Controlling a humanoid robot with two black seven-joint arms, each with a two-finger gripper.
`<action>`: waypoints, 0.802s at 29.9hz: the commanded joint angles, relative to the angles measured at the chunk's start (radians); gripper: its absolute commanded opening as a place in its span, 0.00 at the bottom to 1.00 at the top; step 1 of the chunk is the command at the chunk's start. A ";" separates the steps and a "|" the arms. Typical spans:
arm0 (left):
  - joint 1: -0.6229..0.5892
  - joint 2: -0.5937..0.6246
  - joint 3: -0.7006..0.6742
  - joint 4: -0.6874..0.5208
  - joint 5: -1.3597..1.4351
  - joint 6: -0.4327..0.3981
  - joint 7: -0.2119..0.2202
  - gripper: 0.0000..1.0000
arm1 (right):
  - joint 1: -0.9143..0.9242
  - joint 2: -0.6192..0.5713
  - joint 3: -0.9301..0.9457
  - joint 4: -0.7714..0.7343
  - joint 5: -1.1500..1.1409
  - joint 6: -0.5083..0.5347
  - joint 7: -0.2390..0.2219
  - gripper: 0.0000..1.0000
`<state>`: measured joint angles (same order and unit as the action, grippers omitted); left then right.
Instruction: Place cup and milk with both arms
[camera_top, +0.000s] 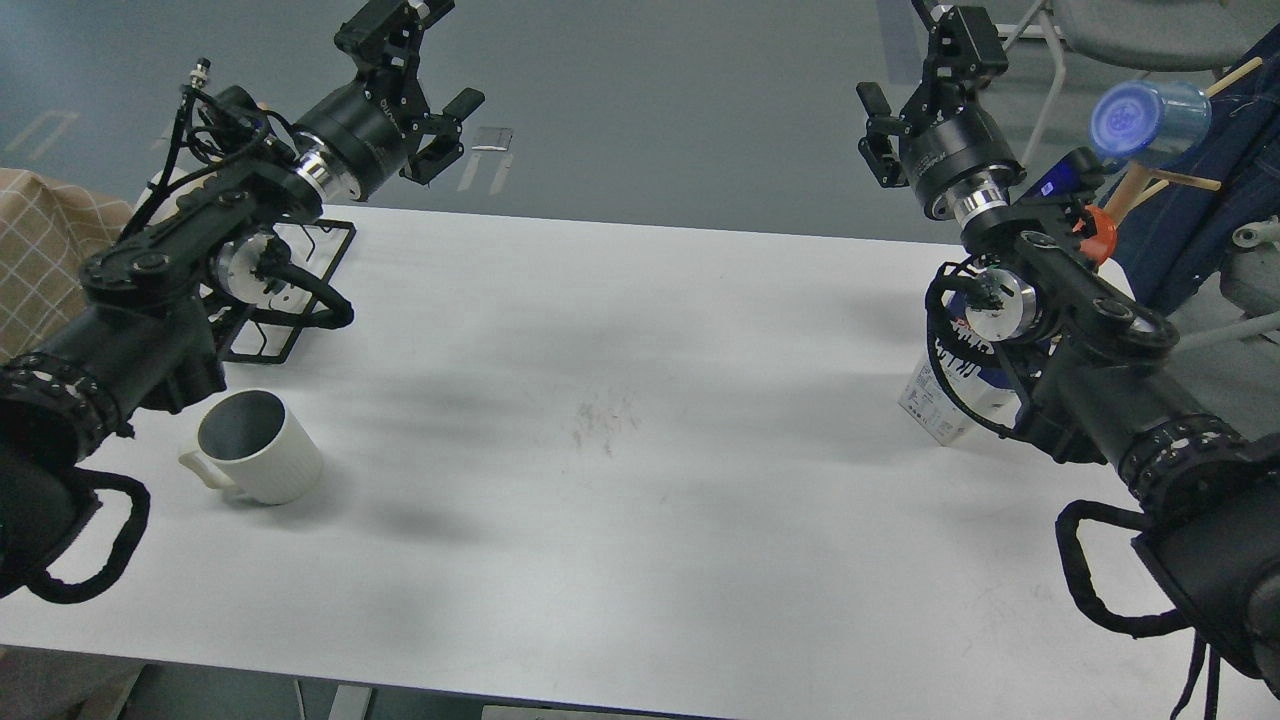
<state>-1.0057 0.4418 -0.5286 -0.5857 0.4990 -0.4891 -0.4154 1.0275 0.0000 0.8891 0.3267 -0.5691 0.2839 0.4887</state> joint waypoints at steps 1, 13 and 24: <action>0.010 0.130 0.001 -0.152 0.151 0.000 -0.002 0.99 | -0.001 0.000 -0.001 0.002 0.000 0.000 0.000 1.00; 0.137 0.628 0.004 -0.670 0.783 0.000 -0.073 0.99 | -0.004 0.000 -0.001 0.009 0.000 0.000 0.000 1.00; 0.305 0.721 0.053 -0.681 1.294 0.000 -0.073 0.99 | -0.006 0.000 -0.001 0.012 0.000 0.000 0.000 1.00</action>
<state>-0.7309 1.1564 -0.4956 -1.2731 1.7107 -0.4885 -0.4890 1.0216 0.0000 0.8881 0.3394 -0.5692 0.2839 0.4887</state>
